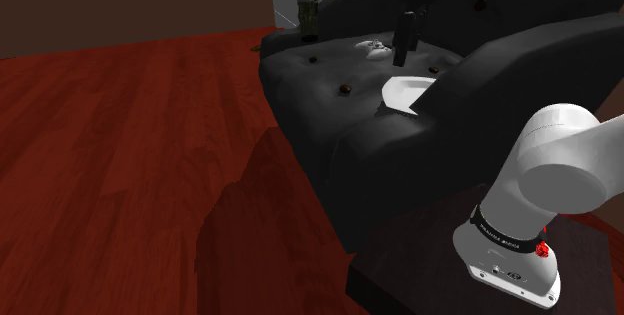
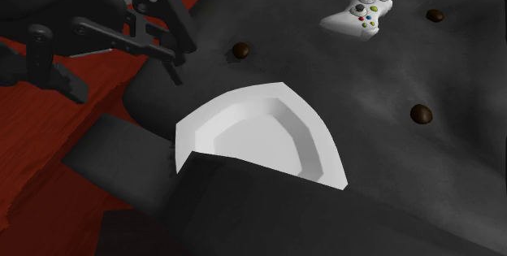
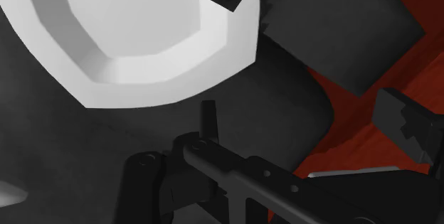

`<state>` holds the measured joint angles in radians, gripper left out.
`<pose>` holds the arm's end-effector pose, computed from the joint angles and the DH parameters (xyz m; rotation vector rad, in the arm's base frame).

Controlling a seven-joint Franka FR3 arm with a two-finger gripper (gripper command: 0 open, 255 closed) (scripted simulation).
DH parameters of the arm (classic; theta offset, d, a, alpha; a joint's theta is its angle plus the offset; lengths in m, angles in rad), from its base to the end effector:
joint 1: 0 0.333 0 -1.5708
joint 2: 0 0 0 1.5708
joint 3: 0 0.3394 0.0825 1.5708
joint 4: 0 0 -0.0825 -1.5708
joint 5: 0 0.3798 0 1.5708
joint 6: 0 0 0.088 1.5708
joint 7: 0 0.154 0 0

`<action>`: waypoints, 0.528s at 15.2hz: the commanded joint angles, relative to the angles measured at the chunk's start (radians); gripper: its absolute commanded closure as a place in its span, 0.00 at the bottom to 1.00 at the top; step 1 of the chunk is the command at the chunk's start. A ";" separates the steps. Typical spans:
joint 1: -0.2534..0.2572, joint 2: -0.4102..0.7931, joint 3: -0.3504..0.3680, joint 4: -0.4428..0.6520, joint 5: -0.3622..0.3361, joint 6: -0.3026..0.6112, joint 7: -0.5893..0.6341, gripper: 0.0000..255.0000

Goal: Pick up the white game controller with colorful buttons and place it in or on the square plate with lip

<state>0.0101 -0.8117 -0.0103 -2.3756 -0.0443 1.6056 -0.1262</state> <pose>0.2842 -0.0075 0.5615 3.0952 0.2010 0.0610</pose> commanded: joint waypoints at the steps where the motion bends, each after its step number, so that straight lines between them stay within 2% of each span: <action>1: 0.000 0.000 0.000 0.000 0.000 0.000 0.000 0.00; 8: -0.070 0.261 -0.054 0.140 -0.035 0.091 0.046 0.00</action>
<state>-0.0510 -0.5919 -0.0579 -2.2608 -0.0758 1.6843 -0.0892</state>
